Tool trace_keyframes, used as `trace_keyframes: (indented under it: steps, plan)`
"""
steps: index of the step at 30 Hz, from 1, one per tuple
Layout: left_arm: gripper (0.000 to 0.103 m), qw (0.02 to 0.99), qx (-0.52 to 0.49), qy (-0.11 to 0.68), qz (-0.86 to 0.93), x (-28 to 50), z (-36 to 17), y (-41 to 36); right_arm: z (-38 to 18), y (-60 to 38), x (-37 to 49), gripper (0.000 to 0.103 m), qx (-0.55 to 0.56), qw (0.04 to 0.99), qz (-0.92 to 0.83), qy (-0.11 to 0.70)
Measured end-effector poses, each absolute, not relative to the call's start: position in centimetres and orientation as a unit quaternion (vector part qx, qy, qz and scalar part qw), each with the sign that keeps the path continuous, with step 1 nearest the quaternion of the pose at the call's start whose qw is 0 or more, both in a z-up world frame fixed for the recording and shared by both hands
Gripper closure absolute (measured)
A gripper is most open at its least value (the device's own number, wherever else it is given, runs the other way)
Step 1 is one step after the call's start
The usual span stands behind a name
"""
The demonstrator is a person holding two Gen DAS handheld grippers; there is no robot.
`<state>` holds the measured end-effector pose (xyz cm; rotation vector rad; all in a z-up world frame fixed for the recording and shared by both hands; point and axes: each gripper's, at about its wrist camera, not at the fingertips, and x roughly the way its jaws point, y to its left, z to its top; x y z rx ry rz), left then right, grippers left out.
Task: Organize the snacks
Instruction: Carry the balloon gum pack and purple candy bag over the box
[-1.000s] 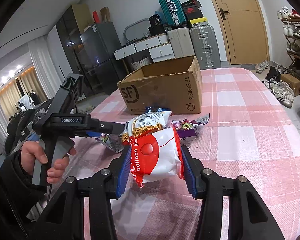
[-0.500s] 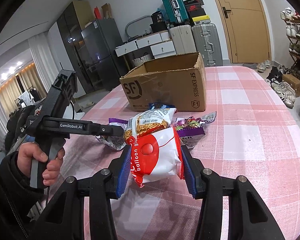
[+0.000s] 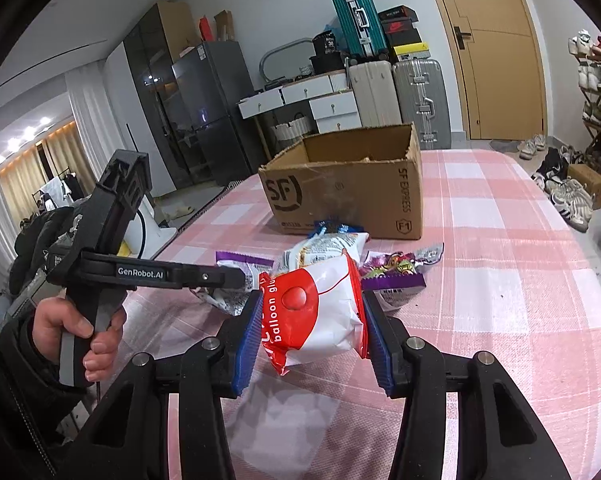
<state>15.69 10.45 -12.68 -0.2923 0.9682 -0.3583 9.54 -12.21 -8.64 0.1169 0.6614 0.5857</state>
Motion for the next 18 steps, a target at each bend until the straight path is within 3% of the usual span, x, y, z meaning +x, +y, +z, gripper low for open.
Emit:
trace_keyframes:
  steps: [18]
  plan:
    - [0.064, 0.898, -0.117, 0.398, -0.147, 12.8, -3.9, 12.5, -2.8, -11.5, 10.1, 0.055, 0.032, 0.907, 0.302, 0.291]
